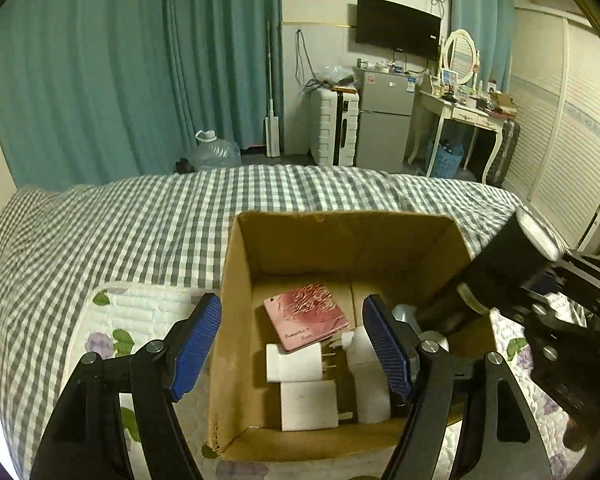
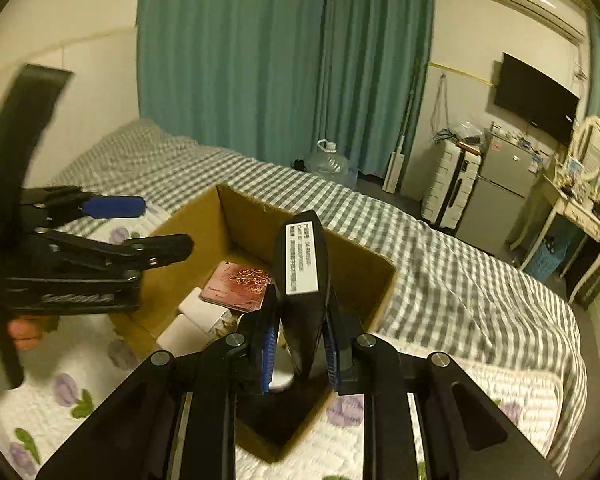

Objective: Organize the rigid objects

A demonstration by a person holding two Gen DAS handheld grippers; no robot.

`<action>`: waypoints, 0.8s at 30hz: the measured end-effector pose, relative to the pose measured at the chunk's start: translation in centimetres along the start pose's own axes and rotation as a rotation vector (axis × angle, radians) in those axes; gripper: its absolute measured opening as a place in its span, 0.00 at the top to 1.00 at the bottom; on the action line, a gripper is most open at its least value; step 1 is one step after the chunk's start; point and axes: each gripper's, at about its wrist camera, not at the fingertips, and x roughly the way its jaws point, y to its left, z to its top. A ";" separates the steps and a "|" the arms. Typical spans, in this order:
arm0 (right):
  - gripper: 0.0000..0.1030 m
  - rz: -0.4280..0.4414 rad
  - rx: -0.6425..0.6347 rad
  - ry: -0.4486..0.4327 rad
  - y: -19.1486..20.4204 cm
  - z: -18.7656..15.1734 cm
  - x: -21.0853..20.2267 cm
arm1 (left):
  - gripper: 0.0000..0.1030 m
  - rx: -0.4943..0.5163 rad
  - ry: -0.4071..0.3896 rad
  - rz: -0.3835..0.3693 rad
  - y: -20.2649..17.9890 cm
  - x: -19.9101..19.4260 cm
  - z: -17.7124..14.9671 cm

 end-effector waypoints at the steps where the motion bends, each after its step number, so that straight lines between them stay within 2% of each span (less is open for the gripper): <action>1: 0.81 -0.011 -0.010 0.007 0.3 0.4 0.9 | 0.26 -0.006 0.007 -0.004 0.4 0.3 -0.3; 5: 0.80 -0.019 -0.015 0.042 1.0 1.5 4.2 | 0.26 -0.037 0.036 -0.007 1.6 1.6 -1.2; 7: 0.62 -0.036 0.004 0.042 1.0 2.0 5.0 | 0.26 -0.053 0.047 -0.002 2.3 2.1 -1.5; 8: 0.47 -0.022 0.031 0.020 0.8 2.3 4.9 | 0.26 -0.062 0.051 0.000 2.6 2.2 -1.5; 9: 0.44 -0.001 0.054 -0.008 0.7 2.4 4.5 | 0.26 -0.067 0.052 -0.001 2.8 2.3 -1.5; 11: 0.44 0.031 0.099 -0.049 0.4 2.8 3.4 | 0.26 -0.076 0.041 -0.005 2.9 1.9 -1.5; 17: 0.36 -0.003 0.148 -0.131 0.1 2.8 -2.1 | 0.26 -0.084 -0.015 -0.010 2.1 -0.8 -1.4; 22: 0.34 -0.055 0.184 -0.180 -0.4 2.0 -8.0 | 0.26 -0.077 -0.099 -0.030 0.4 -5.0 -1.2; 24: 0.27 -0.065 0.197 -0.199 -0.3 1.6 -9.9 | 0.26 -0.079 -0.149 -0.019 -0.5 -7.5 -1.2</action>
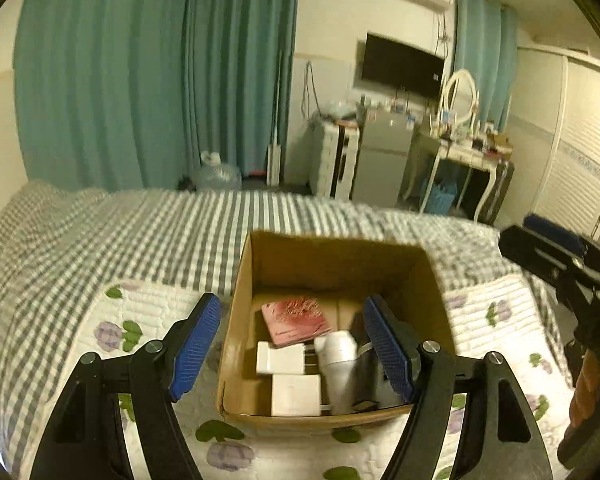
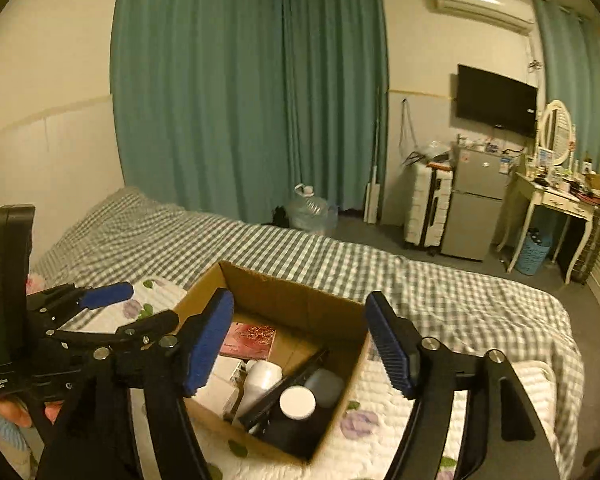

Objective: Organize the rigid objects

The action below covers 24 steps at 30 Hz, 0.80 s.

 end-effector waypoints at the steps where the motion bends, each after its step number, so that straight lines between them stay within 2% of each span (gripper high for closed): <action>1: 0.26 -0.004 0.010 -0.013 -0.1 0.1 -1.2 | 0.25 -0.001 -0.012 0.002 -0.2 -0.7 0.1; 5: 0.24 -0.022 0.012 -0.057 0.3 0.7 -5.4 | 0.25 0.010 -0.075 0.000 -1.1 -4.7 1.1; 10: 0.17 -0.126 -0.002 -0.136 1.9 0.3 -10.3 | 0.25 0.039 -0.149 -0.004 -1.4 -8.8 1.5; 14: 0.12 -0.207 0.052 -0.163 2.4 -1.1 -12.4 | 0.25 0.066 -0.182 0.016 -1.3 -11.0 0.8; 15: 0.06 -0.240 0.066 -0.174 2.6 -1.6 -12.9 | 0.25 0.060 -0.205 0.042 -1.2 -11.8 0.2; 17: 0.00 -0.269 0.073 -0.204 2.6 -2.4 -13.4 | 0.25 0.057 -0.232 0.047 -0.9 -12.7 -0.7; 20: 0.00 -0.279 0.070 -0.211 3.0 -3.9 -12.5 | 0.25 0.024 -0.236 0.036 -0.2 -12.8 -2.7; 24: 0.00 -0.274 0.054 -0.174 3.2 -6.3 -9.2 | 0.25 0.057 -0.251 0.088 -0.3 -11.0 -5.9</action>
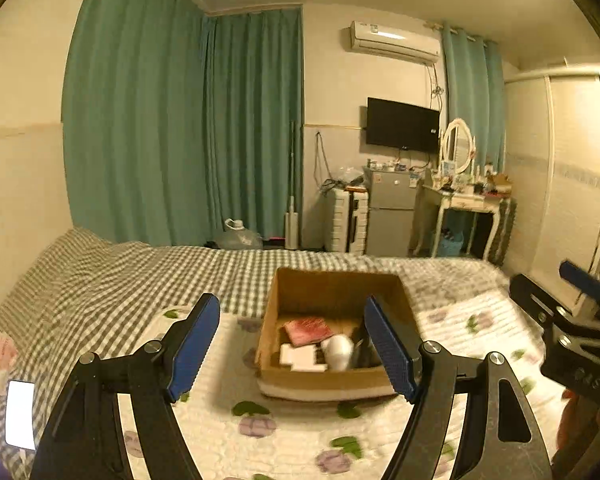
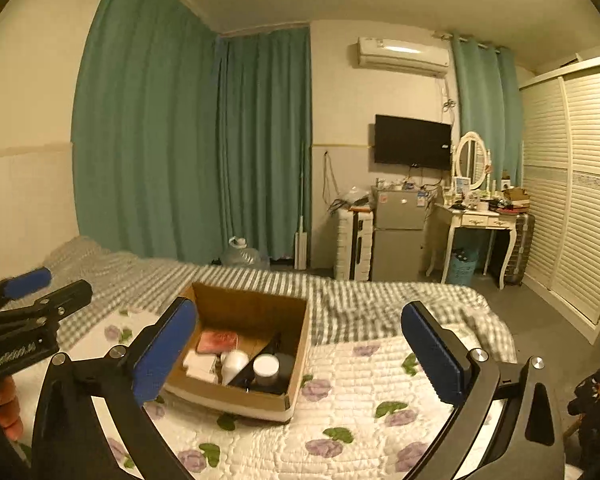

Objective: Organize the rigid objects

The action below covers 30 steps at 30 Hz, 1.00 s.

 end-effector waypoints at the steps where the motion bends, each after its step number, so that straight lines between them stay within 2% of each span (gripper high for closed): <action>1: 0.00 0.000 0.000 0.012 0.2 -0.9 0.6 | 0.25 0.024 -0.003 0.019 -0.3 0.5 -0.9; 3: 0.00 0.007 0.010 0.039 0.2 -2.5 1.7 | 0.25 0.061 0.000 0.046 -0.9 1.6 -2.6; 5: 0.00 0.026 0.022 0.078 0.4 -4.1 2.5 | 0.25 0.060 0.066 0.013 -1.2 3.2 -3.8; 7: 0.00 0.029 0.015 0.100 0.5 -4.5 2.9 | 0.25 0.060 0.096 -0.005 -1.6 4.0 -4.3; 13: 0.00 -0.022 0.029 0.098 -0.3 -4.9 3.0 | 0.25 0.082 0.109 0.009 -2.1 4.1 -4.8; 30: 0.00 -0.040 0.038 0.106 -0.6 -5.0 2.8 | 0.25 0.037 0.141 0.014 -0.8 4.3 -5.1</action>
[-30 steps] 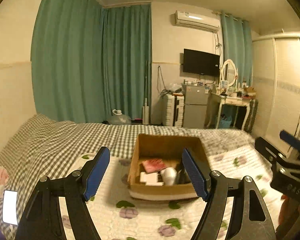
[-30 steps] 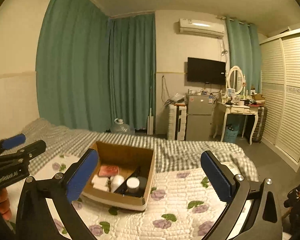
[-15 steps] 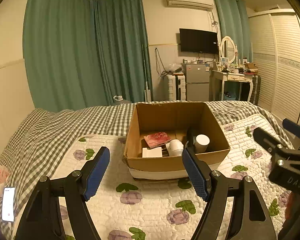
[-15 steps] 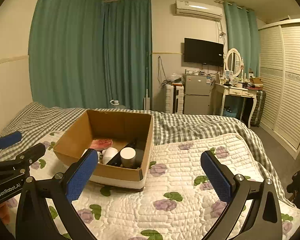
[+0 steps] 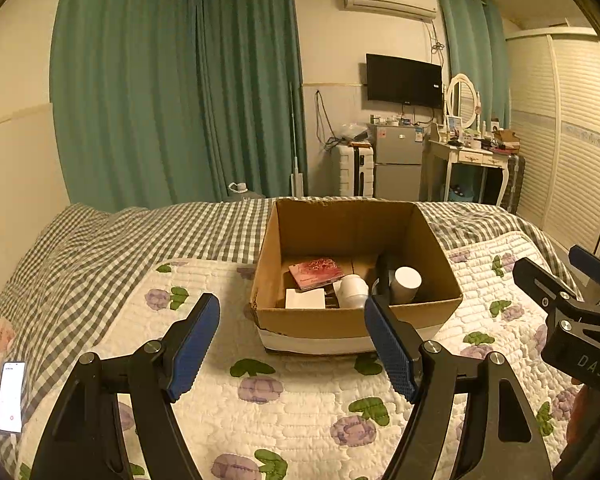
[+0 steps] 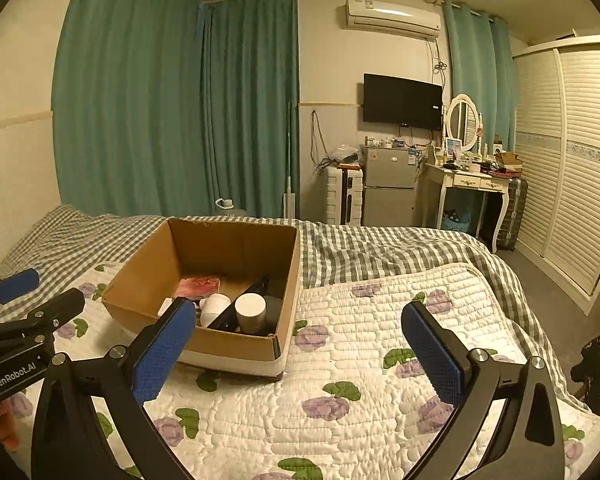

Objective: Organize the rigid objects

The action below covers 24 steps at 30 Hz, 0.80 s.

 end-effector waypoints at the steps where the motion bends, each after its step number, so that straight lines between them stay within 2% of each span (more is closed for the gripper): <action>1: 0.00 -0.001 0.000 0.000 0.0 0.0 0.0 | 0.25 -0.004 0.004 -0.002 0.0 0.1 0.1; 24: 0.00 -0.007 -0.015 0.009 0.3 -0.1 0.0 | 0.25 -0.009 0.011 -0.011 0.0 0.3 -0.1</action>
